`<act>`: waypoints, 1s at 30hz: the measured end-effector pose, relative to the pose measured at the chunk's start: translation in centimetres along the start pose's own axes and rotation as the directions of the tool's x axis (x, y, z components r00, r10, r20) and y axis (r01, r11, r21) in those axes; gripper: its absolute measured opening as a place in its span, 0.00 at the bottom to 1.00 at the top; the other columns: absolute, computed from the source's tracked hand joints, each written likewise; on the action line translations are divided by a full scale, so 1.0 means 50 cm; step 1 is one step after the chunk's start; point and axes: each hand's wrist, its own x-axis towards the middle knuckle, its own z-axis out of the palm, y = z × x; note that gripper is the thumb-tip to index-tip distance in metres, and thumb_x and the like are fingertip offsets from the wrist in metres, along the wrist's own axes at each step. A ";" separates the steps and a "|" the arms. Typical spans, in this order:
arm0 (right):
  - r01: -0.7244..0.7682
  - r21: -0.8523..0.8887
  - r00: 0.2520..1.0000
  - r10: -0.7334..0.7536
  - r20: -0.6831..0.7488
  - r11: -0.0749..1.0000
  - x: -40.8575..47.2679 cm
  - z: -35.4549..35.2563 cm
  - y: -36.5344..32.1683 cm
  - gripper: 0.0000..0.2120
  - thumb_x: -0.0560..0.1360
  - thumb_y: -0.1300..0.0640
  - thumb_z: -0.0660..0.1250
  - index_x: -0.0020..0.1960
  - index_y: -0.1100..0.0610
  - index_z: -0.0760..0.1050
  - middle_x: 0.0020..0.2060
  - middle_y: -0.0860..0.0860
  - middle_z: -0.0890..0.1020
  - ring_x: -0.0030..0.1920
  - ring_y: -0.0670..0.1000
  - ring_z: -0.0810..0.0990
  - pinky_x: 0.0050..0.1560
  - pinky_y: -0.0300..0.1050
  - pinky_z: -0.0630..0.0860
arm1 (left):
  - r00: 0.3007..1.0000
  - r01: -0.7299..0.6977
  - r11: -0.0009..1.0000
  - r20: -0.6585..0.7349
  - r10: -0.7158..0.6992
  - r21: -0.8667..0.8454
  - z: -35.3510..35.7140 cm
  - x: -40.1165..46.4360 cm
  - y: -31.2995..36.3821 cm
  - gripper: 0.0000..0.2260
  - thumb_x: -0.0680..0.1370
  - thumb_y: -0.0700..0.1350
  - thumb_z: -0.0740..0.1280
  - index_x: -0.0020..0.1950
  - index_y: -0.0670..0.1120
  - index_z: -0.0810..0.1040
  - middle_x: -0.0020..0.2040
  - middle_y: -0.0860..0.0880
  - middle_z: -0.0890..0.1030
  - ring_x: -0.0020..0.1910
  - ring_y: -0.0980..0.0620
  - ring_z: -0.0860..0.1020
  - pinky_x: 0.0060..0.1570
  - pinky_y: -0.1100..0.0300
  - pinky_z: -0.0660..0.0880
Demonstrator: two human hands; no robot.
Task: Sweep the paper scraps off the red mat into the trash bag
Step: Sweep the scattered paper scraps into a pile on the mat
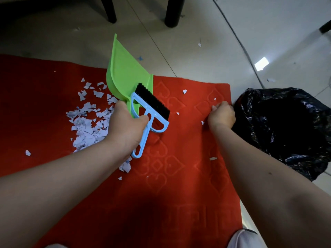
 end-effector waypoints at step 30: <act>0.016 0.275 0.959 -0.092 0.268 0.961 -0.056 -0.017 0.053 0.04 0.71 0.55 0.71 0.42 0.51 0.76 0.36 0.47 0.80 0.42 0.52 0.80 0.50 0.48 0.77 | 0.997 -0.021 0.998 0.072 0.018 0.051 0.006 -0.028 0.016 0.09 0.77 0.41 0.65 0.53 0.42 0.66 0.38 0.49 0.67 0.32 0.53 0.68 0.29 0.60 0.68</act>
